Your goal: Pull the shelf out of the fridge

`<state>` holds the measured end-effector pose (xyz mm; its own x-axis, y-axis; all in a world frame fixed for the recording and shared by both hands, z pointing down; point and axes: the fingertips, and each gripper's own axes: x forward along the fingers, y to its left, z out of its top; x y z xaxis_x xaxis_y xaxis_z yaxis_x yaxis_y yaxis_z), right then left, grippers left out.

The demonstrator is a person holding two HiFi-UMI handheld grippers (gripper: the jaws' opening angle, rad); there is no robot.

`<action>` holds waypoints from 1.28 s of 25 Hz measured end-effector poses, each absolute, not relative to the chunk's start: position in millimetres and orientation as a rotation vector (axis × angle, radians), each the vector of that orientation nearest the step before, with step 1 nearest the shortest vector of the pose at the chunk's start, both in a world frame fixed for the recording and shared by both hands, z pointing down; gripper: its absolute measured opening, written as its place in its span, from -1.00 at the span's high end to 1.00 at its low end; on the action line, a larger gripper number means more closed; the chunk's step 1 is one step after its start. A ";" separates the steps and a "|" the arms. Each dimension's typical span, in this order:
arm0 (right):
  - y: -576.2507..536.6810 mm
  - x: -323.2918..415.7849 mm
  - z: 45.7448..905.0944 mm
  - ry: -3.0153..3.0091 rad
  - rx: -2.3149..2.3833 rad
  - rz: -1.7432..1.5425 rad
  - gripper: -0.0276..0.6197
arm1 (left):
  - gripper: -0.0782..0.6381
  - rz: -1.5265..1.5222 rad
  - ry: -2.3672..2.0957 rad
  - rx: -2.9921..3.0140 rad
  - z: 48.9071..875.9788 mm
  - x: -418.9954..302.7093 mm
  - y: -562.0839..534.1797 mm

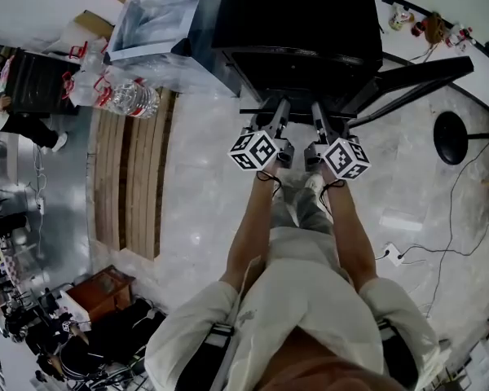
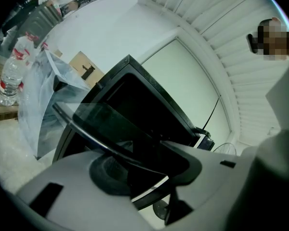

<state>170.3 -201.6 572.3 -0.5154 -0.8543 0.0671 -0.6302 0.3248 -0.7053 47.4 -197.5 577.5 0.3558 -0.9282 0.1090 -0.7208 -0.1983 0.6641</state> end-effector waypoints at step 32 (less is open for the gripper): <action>-82.5 158.8 540.4 2.187 -1.411 -0.880 0.49 | 0.28 -0.434 -1.276 2.103 545.8 36.0 -94.2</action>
<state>158.8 -82.5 540.4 -0.4159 -0.9093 0.0109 -0.6635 0.2952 -0.6875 36.0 -94.2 545.8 0.4760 -0.8784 0.0430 -0.6696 -0.3303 0.6652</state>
